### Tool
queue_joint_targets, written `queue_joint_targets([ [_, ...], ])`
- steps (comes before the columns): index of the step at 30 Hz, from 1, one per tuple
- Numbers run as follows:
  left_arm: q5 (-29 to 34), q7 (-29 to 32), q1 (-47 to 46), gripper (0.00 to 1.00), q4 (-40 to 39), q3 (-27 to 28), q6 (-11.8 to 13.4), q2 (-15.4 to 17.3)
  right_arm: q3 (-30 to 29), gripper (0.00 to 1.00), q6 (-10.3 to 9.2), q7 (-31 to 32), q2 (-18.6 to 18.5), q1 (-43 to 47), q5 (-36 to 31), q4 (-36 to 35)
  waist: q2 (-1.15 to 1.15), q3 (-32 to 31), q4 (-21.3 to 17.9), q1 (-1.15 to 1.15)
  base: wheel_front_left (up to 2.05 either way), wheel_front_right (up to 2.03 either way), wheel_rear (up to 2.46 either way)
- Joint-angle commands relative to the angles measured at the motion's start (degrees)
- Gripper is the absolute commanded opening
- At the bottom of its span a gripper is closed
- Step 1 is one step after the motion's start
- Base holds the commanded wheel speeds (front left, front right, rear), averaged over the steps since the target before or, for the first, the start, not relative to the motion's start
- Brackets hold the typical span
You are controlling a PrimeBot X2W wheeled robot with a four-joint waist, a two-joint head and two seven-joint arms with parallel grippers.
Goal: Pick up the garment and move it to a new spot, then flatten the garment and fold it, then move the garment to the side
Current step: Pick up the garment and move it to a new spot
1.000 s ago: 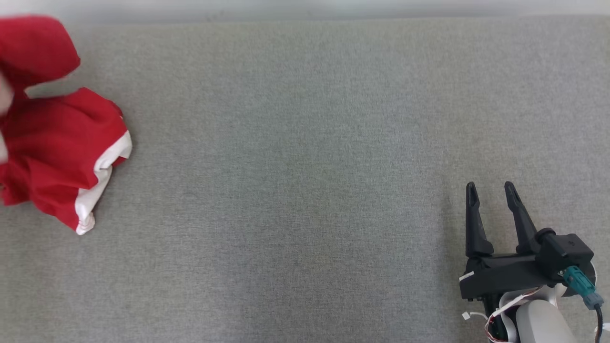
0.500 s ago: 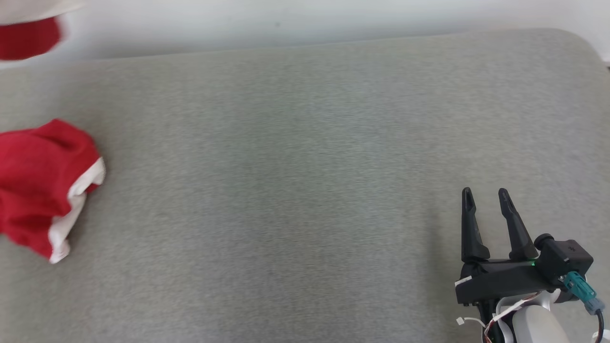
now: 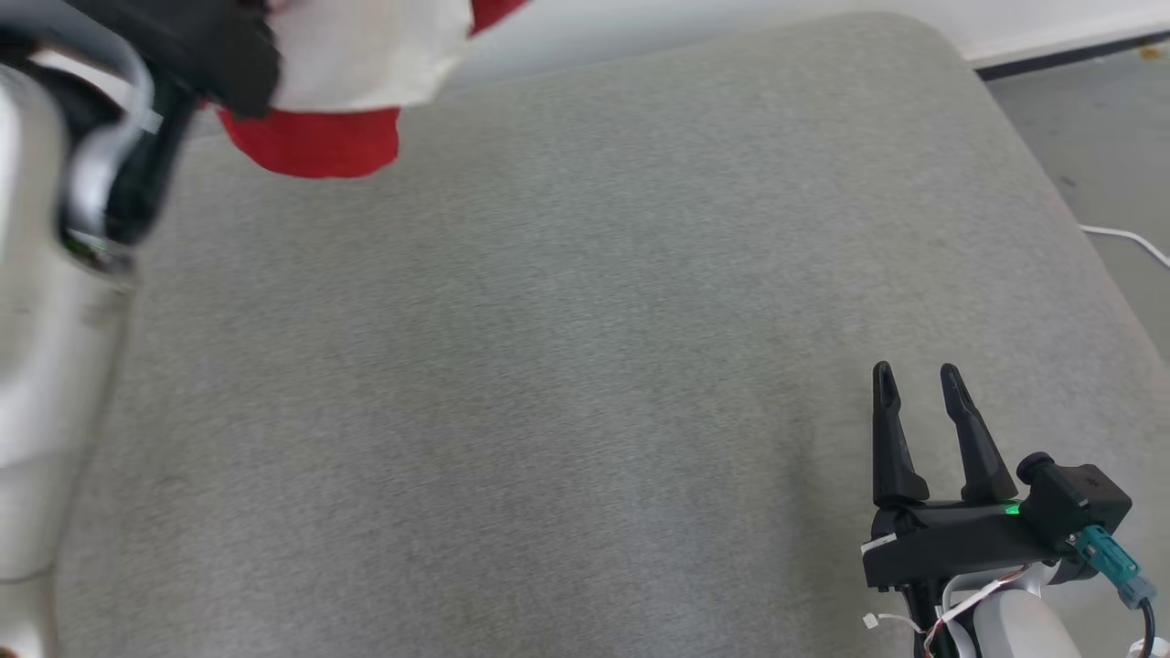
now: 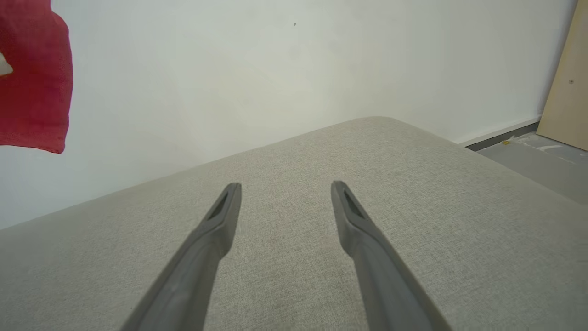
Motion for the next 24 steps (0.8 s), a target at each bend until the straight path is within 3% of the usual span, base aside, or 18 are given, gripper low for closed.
queue_joint_targets([
  [1, -0.1, -0.7, 1.2, 0.00, 0.3, -0.2, 0.3, -0.7, 0.1, 1.00, -0.12, 0.0, -0.1, 0.4, 0.2, -0.1, 0.00, 0.1, -1.9, 0.00, 0.00, 0.00, 0.00],
  [13, -1.3, -7.1, 16.8, 0.00, 4.4, -5.2, 1.9, -7.1, 1.7, 1.00, -0.12, 0.0, -0.1, 0.3, 0.2, -0.1, 0.00, 0.2, -1.6, 0.00, 0.00, 0.00, 0.00],
  [22, -0.8, -9.8, 26.8, 0.00, 11.9, -10.3, 1.4, -9.8, 3.7, 1.00, -0.12, 0.0, -0.1, -0.2, -0.5, 0.1, 0.00, -0.1, -1.6, 0.00, 0.00, 0.00, 0.00],
  [23, -0.5, -10.4, 27.5, 0.04, 12.9, -10.8, 1.3, -10.1, 3.8, 1.00, -0.12, 0.0, -0.1, -0.1, -0.5, 0.1, 0.00, -0.2, -1.5, 0.00, 0.00, 0.00, 0.00],
  [24, -0.3, -10.9, 27.9, 0.45, 13.6, -11.3, 1.3, -10.6, 3.9, 1.00, -0.12, 0.0, -0.1, -0.1, -0.6, 0.1, 0.00, -0.3, -1.4, 0.00, 0.00, 0.00, 0.00],
])
